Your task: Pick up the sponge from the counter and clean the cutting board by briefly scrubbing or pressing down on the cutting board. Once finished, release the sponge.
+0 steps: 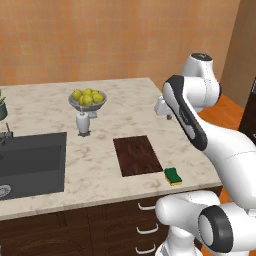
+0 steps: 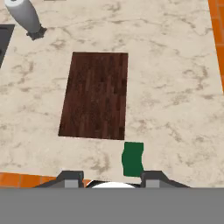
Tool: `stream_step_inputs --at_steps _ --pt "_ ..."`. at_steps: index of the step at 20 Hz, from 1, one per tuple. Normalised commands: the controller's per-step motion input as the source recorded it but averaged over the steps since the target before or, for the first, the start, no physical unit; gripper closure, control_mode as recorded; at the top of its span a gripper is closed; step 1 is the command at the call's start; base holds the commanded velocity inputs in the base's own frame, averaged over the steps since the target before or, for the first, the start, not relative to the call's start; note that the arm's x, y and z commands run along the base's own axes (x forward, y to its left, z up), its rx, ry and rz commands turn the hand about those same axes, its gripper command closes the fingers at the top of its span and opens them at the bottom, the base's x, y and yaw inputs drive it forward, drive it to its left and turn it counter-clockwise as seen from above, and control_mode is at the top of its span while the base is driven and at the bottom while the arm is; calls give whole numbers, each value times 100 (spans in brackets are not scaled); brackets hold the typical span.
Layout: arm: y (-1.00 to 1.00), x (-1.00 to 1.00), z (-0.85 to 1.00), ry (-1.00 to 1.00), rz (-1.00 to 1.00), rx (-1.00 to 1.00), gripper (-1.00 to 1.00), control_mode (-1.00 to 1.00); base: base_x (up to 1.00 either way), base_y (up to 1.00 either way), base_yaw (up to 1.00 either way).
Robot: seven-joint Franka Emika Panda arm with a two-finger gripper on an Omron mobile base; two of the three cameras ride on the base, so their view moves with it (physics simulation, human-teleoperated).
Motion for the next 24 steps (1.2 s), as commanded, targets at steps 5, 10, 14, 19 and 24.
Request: stream_step_inputs --at_steps 5,10,14,19,24 --pt "0 -12 -63 0 -7 -4 -100 -100 0 0 0" --pt "0 -31 -94 0 -6 1 -100 -100 0 0 0" --pt "-4 -9 -73 0 0 0 -100 -100 0 0 0" --pt "-12 -5 -61 0 0 0 -100 -100 0 0 0" --pt "-16 0 -37 0 0 0 -100 -100 0 0 0"
